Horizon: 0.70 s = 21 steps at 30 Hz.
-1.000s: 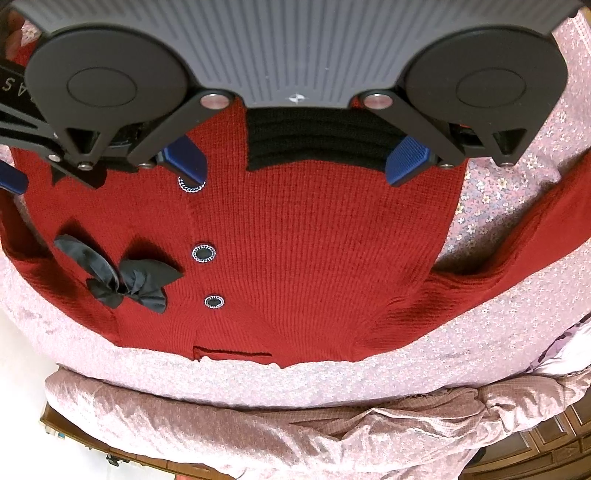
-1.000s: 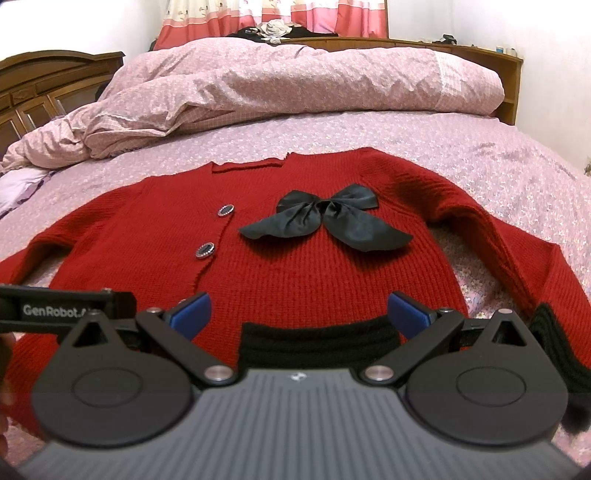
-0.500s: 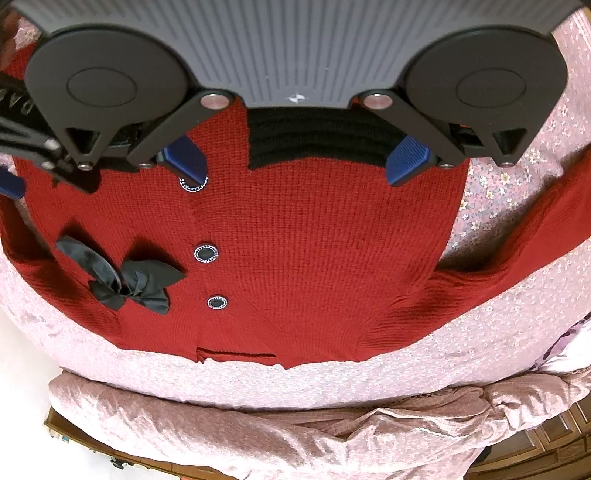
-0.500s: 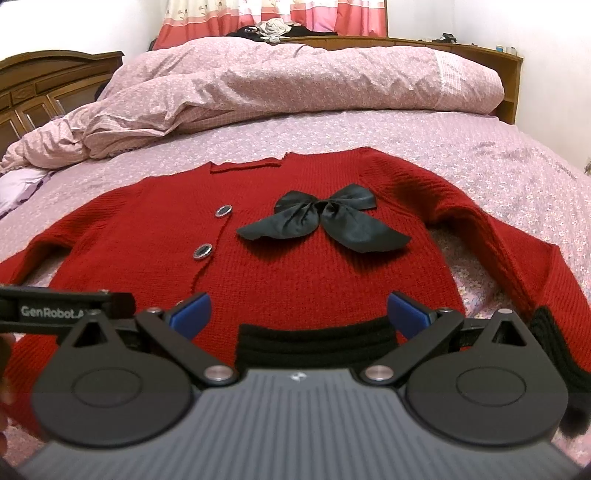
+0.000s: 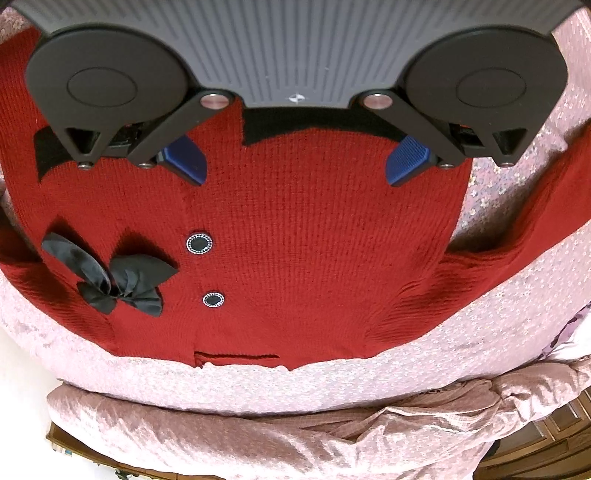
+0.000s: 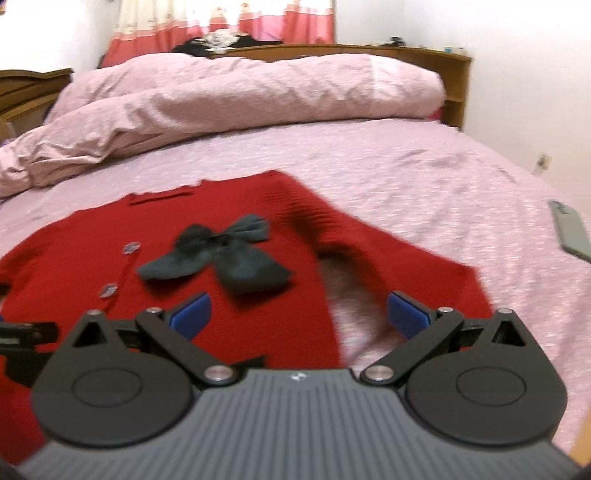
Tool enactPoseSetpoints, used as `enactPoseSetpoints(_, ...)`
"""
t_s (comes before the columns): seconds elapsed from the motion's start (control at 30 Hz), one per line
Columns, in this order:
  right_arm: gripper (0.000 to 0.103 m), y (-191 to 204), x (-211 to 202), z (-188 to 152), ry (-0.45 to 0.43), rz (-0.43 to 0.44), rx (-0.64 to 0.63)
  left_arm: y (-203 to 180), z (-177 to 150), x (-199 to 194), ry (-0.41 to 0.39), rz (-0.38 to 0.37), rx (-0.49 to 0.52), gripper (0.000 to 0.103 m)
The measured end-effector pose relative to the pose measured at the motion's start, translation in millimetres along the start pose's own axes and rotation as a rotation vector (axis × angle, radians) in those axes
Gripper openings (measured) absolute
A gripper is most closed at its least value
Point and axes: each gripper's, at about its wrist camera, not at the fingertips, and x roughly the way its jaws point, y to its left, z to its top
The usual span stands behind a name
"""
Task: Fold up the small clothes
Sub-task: 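Move the right gripper to the cardigan sleeve beside the bow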
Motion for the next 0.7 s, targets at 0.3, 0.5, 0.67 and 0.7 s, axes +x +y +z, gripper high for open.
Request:
enactPoseSetpoints(0.3, 0.103, -64.6, 6.0, 3.1, -0.009, -0.172, 0.059, -8.6, 3.2, 9.5, 0.027, -0.002, 0.016, 0.103)
enactPoseSetpoints(0.5, 0.103, -93.1, 22.3, 2.0, 0.017, -0.259, 0.065, -10.8, 1.6, 12.3, 0.045, 0.008, 0.019, 0.103)
enactPoseSetpoints(0.67, 0.103, -104.7, 36.4, -0.7, 0.051, -0.268, 0.058, -12.6, 2.4, 13.0, 0.050, 0.013, 0.027, 0.103)
enactPoseSetpoints(0.7, 0.103, -106.1, 39.2, -1.0, 0.059, -0.267, 0.059, -12.8, 2.1, 13.1, 0.052, 0.013, 0.029, 0.103)
